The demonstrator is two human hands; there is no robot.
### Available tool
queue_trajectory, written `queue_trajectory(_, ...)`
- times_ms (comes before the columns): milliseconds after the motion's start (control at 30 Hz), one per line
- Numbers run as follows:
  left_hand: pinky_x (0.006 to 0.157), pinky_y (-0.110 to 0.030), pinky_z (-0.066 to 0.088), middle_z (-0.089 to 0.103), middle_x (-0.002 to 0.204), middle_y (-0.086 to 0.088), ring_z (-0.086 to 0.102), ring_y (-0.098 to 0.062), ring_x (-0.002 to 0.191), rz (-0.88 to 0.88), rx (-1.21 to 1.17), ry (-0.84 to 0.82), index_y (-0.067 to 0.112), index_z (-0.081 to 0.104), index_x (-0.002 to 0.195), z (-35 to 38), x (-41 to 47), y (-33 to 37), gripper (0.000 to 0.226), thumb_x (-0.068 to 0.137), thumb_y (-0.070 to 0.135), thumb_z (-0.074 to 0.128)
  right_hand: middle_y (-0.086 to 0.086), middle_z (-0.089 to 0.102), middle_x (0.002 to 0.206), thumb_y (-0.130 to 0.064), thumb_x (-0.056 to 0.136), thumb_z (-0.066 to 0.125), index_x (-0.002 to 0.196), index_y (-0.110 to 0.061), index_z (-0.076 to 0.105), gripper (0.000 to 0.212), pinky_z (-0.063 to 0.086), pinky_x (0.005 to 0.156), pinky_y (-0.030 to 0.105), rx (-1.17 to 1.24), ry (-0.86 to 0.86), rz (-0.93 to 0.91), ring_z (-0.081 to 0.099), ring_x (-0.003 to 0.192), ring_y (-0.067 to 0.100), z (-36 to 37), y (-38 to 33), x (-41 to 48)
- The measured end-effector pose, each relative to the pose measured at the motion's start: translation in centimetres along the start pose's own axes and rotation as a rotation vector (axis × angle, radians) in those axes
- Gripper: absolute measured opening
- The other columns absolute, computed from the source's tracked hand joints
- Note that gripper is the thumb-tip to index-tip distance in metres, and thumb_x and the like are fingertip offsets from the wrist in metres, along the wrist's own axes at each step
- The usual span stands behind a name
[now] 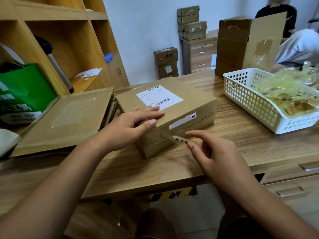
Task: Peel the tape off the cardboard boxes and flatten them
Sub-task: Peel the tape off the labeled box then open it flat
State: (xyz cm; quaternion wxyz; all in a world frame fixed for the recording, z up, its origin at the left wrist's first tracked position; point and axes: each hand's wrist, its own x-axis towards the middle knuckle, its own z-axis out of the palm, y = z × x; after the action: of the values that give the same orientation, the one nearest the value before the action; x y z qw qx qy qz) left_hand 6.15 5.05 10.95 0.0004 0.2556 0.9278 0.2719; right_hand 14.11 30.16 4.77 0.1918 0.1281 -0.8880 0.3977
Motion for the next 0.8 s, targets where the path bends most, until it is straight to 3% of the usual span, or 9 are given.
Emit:
queue_trajectory(100,0.109,0.002,0.005,0.034,0.151,0.037,0.017,0.025,0.138,0.016,0.022,-0.031,0.049,0.049,0.142,0.0,0.0,-0.1,0.039,0.106,0.036,0.043,-0.026,0.056,0.063,-0.033,0.094,0.063,0.114,-0.035,0.073,0.022,0.032,0.056,0.014,-0.011,0.011,0.016,0.056,0.07,-0.005,-0.4,0.1,0.3)
queue_trajectory(200,0.108,0.002,0.006,0.03,0.153,0.037,0.014,0.027,0.137,0.002,0.059,-0.042,0.051,0.045,0.143,0.1,0.3,-0.1,0.04,0.106,0.039,0.038,-0.027,0.062,0.075,-0.032,0.093,0.061,0.111,-0.033,0.074,0.022,0.039,0.061,0.015,-0.007,-0.005,0.01,0.059,0.075,-0.005,-0.6,0.0,0.0)
queue_trajectory(333,0.122,-0.017,0.009,0.03,0.158,0.027,0.014,0.016,0.145,0.014,0.14,-0.002,0.047,0.04,0.149,1.3,1.3,0.1,0.046,0.104,0.048,0.027,-0.024,0.067,0.098,-0.039,0.093,0.049,0.116,-0.037,0.067,0.029,0.057,0.074,0.023,-0.007,-0.072,-0.089,0.064,0.091,-0.005,0.9,-1.4,-2.4)
queue_trajectory(500,0.124,-0.031,0.016,0.037,0.156,0.022,0.023,0.006,0.147,-0.013,0.147,0.105,0.048,0.044,0.145,2.7,1.9,0.5,0.051,0.099,0.052,0.023,-0.017,0.067,0.095,-0.037,0.093,0.051,0.112,-0.034,0.064,0.023,0.058,0.058,0.038,0.006,-0.029,-0.229,0.069,0.079,0.008,2.9,-3.0,-4.9)
queue_trajectory(633,0.124,-0.033,0.018,0.039,0.156,0.02,0.025,0.003,0.147,-0.045,0.135,0.131,0.043,0.046,0.146,3.2,2.2,0.8,0.055,0.098,0.056,0.023,-0.016,0.065,0.09,-0.037,0.091,0.054,0.105,-0.033,0.065,0.018,0.056,0.053,0.033,0.007,-0.01,-0.263,0.066,0.071,0.007,2.9,-3.3,-5.3)
queue_trajectory(800,0.119,-0.033,0.03,0.048,0.15,0.02,0.036,0.004,0.141,-0.071,0.043,0.122,0.039,0.05,0.145,1.8,1.2,0.3,0.056,0.095,0.059,0.035,-0.015,0.051,0.078,-0.054,0.087,0.057,0.088,-0.035,0.059,0.019,0.049,0.051,0.029,-0.012,0.059,-0.117,0.055,0.069,0.005,1.1,-1.6,-3.3)
